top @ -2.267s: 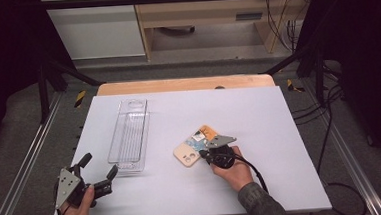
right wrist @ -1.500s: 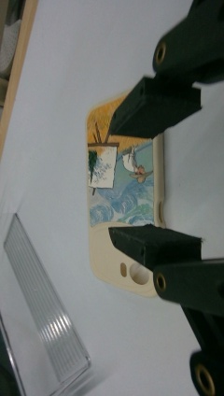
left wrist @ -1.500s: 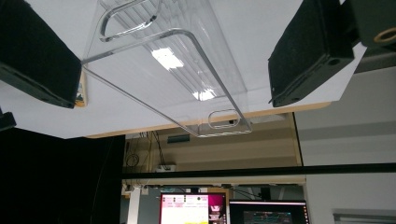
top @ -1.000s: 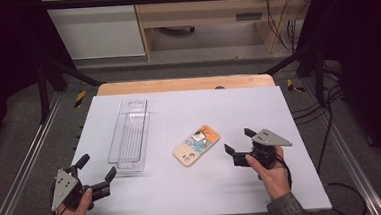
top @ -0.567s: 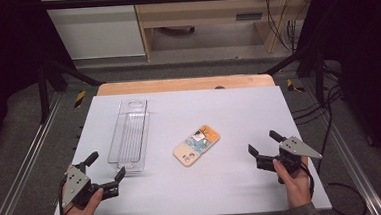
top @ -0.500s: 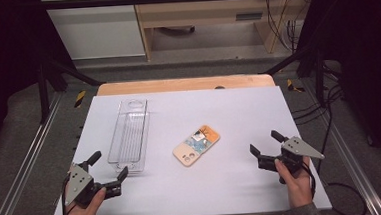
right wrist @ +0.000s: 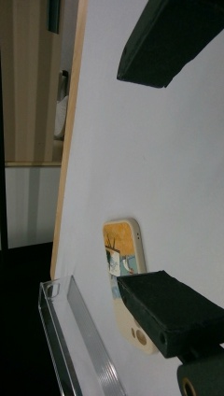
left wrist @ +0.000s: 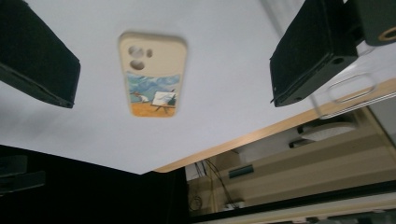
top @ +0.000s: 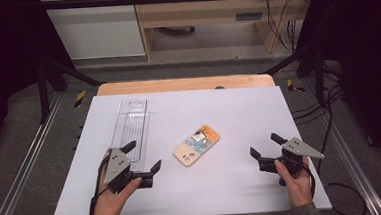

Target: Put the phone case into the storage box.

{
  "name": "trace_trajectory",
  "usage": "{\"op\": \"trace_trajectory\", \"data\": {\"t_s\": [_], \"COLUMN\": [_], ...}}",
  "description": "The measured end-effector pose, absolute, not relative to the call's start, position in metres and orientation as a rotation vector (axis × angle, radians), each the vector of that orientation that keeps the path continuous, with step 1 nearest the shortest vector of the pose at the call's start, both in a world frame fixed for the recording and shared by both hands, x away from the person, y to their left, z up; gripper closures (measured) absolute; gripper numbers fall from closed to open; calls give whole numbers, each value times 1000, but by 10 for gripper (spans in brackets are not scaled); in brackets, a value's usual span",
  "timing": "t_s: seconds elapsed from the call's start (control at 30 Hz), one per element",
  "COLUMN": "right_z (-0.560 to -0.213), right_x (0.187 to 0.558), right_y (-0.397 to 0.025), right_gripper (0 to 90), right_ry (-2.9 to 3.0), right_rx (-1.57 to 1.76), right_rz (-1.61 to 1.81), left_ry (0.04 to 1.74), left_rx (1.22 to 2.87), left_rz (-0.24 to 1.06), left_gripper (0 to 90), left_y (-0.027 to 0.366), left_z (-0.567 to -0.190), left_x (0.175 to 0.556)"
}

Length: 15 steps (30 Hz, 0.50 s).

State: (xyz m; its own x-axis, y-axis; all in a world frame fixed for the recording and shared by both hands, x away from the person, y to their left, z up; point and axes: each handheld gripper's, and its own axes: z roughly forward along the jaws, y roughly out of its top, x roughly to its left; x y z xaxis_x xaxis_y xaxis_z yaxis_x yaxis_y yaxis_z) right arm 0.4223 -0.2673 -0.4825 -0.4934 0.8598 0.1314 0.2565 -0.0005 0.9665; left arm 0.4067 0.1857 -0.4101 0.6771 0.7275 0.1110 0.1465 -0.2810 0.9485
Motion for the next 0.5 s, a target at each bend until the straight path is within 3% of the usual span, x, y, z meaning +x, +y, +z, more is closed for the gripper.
{"op": "trace_trajectory", "data": {"t_s": [0.3, 0.5], "right_z": [-484, -485], "right_x": [421, 422], "right_y": [-270, -268], "right_gripper": [37, 37], "right_ry": [1767, 1779], "right_rx": [1155, 1153], "right_rz": [1528, 1526], "left_ry": [663, 700], "left_rx": [1931, 1958], "left_rz": [559, 517], "left_gripper": [17, 18], "left_y": [130, 117], "left_z": [-418, -428], "left_x": [436, 451]}}
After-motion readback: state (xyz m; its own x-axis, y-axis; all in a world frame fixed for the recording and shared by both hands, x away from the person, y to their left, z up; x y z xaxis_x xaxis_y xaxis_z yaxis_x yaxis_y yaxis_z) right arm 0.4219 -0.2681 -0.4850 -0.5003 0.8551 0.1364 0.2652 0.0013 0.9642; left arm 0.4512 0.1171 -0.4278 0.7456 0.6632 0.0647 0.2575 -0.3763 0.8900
